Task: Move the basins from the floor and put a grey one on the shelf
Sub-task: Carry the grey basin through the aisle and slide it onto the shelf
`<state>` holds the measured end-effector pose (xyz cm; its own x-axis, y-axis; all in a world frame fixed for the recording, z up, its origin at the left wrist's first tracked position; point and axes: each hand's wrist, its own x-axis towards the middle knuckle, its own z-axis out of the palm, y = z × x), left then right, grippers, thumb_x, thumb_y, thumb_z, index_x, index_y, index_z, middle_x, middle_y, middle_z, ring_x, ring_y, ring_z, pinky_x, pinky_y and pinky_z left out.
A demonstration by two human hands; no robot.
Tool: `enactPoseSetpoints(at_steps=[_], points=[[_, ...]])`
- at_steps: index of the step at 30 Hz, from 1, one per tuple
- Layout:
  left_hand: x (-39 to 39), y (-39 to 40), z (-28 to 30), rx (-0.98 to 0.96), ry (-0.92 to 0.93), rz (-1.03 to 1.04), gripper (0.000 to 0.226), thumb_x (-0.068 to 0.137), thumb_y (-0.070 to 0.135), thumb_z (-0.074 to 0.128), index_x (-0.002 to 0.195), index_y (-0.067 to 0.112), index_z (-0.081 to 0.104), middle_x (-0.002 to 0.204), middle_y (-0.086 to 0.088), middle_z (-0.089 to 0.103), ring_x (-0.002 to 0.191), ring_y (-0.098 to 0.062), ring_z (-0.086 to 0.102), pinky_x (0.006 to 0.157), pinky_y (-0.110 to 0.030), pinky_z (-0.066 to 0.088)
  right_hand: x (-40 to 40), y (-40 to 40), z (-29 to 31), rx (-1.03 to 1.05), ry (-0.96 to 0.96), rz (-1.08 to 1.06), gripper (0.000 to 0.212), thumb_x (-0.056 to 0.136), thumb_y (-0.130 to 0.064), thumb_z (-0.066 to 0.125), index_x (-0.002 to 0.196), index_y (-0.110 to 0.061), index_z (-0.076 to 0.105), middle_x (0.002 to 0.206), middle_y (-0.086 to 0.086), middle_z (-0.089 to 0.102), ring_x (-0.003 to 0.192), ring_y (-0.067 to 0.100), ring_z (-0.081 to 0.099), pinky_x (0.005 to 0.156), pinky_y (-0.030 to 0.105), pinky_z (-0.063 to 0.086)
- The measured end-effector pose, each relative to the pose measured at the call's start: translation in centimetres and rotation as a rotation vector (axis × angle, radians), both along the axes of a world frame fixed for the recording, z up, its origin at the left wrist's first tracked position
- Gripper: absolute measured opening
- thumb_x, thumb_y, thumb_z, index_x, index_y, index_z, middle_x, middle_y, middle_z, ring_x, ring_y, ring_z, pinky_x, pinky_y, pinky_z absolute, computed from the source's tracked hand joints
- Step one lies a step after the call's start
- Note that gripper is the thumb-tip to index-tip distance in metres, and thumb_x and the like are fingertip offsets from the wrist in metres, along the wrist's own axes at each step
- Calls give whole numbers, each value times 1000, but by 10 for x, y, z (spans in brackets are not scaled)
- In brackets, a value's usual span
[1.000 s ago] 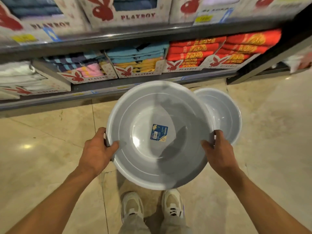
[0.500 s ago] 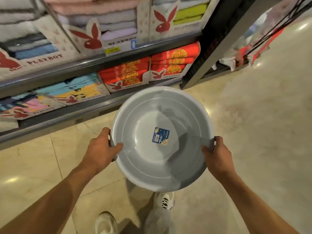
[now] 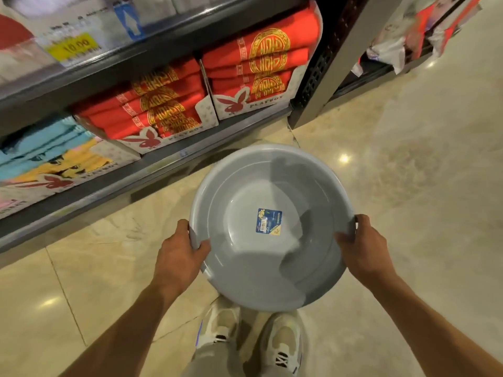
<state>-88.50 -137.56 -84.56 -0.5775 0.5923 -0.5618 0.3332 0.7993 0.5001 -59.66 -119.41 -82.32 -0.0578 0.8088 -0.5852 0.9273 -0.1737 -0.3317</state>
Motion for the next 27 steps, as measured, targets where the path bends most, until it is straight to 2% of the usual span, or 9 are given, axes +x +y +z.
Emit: enactPoseSetpoints(at_steps=[3, 5, 9, 11, 14, 16, 19, 22, 27], points=[[-5, 1, -19, -30, 36, -60, 28, 89, 37, 71, 100, 24, 48, 80, 17, 59, 68, -2, 58, 53, -19, 40, -4, -6, -26, -7, -30, -27, 28, 98, -17, 54, 123, -5, 49, 98, 17, 62, 75, 31, 54, 55, 32, 36], [-7, 1, -29, -44, 36, -84, 29, 89, 37, 70, 101, 21, 49, 83, 10, 60, 71, -10, 60, 56, -26, 45, -8, -8, -39, -14, -46, -57, 25, 99, -16, 53, 121, -5, 48, 105, 20, 59, 78, 32, 52, 59, 32, 37], [-14, 6, -43, -77, 76, -108, 34, 90, 33, 70, 109, 12, 53, 99, -7, 57, 86, -27, 57, 77, -42, 51, -15, -12, -59, 1, -75, -96, 27, 96, -11, 53, 120, -2, 48, 116, 22, 48, 90, 35, 47, 72, 36, 39], [-13, 11, -47, -64, 58, -93, 33, 91, 30, 71, 112, 11, 53, 101, -7, 58, 88, -26, 58, 77, -41, 51, -13, -12, -69, -17, -41, -154, 26, 95, -9, 54, 119, -3, 47, 111, 18, 45, 86, 33, 47, 72, 38, 40], [-10, 15, -49, -18, -113, 27, 27, 96, 22, 66, 116, 15, 50, 99, -2, 66, 86, -22, 68, 70, -34, 57, -5, -21, -80, -66, 50, -245, 37, 94, -13, 58, 128, -7, 42, 96, 10, 53, 69, 22, 52, 54, 30, 39], [-8, 14, -50, -11, -192, 77, 25, 99, 21, 62, 119, 18, 48, 100, 1, 68, 88, -18, 70, 64, -25, 57, -1, -30, -83, -127, 90, -292, 41, 93, -20, 62, 128, -10, 43, 89, 4, 55, 68, 13, 52, 49, 27, 38], [-4, 15, -49, 57, -142, 87, 22, 101, 24, 58, 120, 21, 46, 99, 3, 68, 86, -13, 70, 60, -19, 57, 3, -37, -81, -98, 121, -266, 39, 94, -21, 62, 127, -10, 47, 91, 4, 58, 71, 6, 50, 50, 25, 37], [-6, 20, -40, 109, -68, 92, 20, 101, 27, 56, 118, 23, 47, 97, 4, 67, 85, -14, 69, 65, -30, 60, 3, -30, -66, -40, 146, -216, 31, 94, -23, 61, 121, -9, 53, 91, 2, 60, 71, 1, 49, 52, 23, 35], [-11, 32, 6, 174, -45, 39, 20, 99, 31, 58, 117, 35, 48, 97, 14, 67, 83, -5, 69, 61, -18, 56, 3, -17, -8, 14, 208, -233, 42, 79, -43, 50, 110, -16, 57, 82, -7, 59, 71, 8, 54, 54, 23, 37]])
